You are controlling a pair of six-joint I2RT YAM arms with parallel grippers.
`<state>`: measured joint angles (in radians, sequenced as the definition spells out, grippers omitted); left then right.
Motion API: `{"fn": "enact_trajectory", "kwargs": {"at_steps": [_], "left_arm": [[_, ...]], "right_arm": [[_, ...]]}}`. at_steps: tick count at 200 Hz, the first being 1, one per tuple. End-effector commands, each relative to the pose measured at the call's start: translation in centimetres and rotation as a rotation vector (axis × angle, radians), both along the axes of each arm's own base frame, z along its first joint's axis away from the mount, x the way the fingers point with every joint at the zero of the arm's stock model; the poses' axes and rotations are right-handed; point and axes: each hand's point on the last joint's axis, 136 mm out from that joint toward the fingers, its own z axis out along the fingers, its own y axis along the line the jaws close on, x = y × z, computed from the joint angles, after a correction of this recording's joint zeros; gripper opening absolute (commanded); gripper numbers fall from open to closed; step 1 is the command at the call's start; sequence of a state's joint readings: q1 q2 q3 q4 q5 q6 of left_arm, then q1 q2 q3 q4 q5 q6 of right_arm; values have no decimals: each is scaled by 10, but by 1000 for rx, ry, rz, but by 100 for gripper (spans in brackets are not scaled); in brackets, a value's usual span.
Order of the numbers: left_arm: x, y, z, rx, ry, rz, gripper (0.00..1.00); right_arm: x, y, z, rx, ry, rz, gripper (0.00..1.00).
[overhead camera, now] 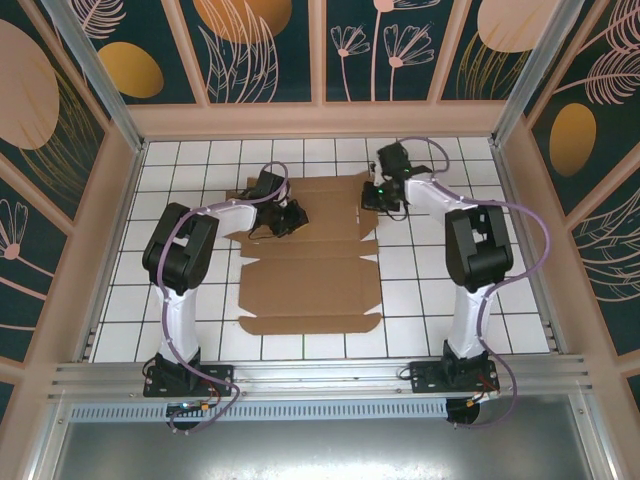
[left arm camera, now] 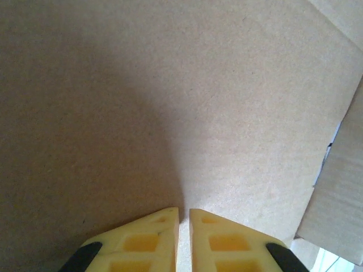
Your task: Fold the paper box
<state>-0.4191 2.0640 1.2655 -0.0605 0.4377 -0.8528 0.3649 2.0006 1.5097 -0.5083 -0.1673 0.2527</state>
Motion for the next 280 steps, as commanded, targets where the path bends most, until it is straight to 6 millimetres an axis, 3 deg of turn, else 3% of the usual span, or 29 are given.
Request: {"fn": "enact_trajectory", "kwargs": {"at_steps": [1, 17, 55, 75, 96, 121, 156, 160, 191, 230, 258, 280], "left_arm": [[-8, -7, 0, -60, 34, -8, 15], [-10, -12, 1, -81, 39, -16, 14], [-11, -15, 1, -97, 46, -21, 15], [-11, -15, 0, -95, 46, -22, 15], [-11, -14, -1, -89, 51, -20, 15], [-11, -13, -1, -85, 54, -17, 15], [-7, -11, 7, -75, 34, -19, 15], [-6, -10, 9, -73, 27, -19, 15], [-4, -2, 15, -60, 15, -1, 16], [-2, 16, 8, -6, 24, 41, 17], [2, 23, 3, 24, 22, 53, 18], [3, 25, -6, 39, 36, 54, 17]], "right_arm": [[-8, -23, -21, -322, 60, -18, 13], [-3, -5, -21, -373, 44, -1, 18], [6, 61, -30, -396, 27, 75, 28], [11, 72, -37, -461, 28, 94, 31], [15, 69, -29, -492, 2, 91, 32], [16, 70, -5, -395, -58, 96, 32], [8, 57, 4, -302, -64, 161, 20], [15, 42, 4, -299, -56, 144, 18], [19, 12, 11, -238, -57, 137, 10], [25, -19, 15, -391, -72, 153, 8], [29, -28, 12, -491, -65, 160, 8], [35, -22, 17, -540, -77, 125, 11]]}}
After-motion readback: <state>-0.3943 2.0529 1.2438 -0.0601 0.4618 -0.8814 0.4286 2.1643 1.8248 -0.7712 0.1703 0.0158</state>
